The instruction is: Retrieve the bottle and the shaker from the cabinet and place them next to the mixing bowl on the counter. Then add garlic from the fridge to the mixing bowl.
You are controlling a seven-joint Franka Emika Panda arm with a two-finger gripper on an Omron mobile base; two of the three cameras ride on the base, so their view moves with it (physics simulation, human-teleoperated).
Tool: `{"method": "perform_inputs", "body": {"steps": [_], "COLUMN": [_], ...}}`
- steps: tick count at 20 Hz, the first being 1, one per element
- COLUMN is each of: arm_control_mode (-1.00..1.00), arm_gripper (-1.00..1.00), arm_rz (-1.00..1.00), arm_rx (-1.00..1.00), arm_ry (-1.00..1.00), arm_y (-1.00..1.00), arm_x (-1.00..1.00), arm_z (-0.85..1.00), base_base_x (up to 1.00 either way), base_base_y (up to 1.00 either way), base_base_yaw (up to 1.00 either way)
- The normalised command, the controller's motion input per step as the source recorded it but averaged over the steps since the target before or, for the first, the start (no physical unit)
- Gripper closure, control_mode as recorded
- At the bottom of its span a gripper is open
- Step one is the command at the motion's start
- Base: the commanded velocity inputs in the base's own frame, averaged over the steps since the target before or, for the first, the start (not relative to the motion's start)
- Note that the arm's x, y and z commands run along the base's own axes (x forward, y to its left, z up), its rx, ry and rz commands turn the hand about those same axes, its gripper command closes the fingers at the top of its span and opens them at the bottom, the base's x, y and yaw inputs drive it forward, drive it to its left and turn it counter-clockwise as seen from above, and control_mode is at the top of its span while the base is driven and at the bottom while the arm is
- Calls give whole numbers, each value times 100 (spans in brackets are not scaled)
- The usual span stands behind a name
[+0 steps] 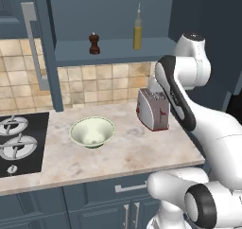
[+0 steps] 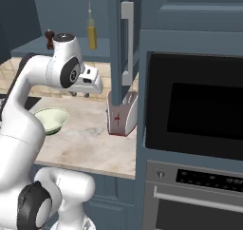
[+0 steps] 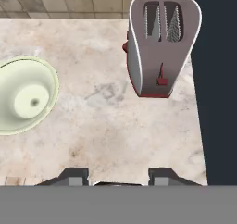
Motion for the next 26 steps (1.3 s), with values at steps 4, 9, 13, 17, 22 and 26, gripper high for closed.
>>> {"method": "perform_inputs", "body": {"steps": [4, 9, 13, 17, 22, 26], "arm_control_mode": [-100, -100, -100, -100, -100, -100], "arm_gripper": [-100, -100, -100, -100, -100, -100], "arm_rz": [0, 0, 0, 0, 0, 0], "arm_rx": [0, 0, 0, 0, 0, 1], "arm_ry": [-4, -18, -33, -22, -2, 0], "arm_y": [9, 37, 66, 49, 15, 0], "arm_x": [-44, -95, -24, 0, 12, 25], "arm_z": [0, 12, 44, 57, 62, 65], "base_base_x": [0, 0, 0, 0, 0, 0], "base_base_y": [0, 0, 0, 0, 0, 0], "base_base_yaw": [0, 0, 0, 0, 0, 0]}}
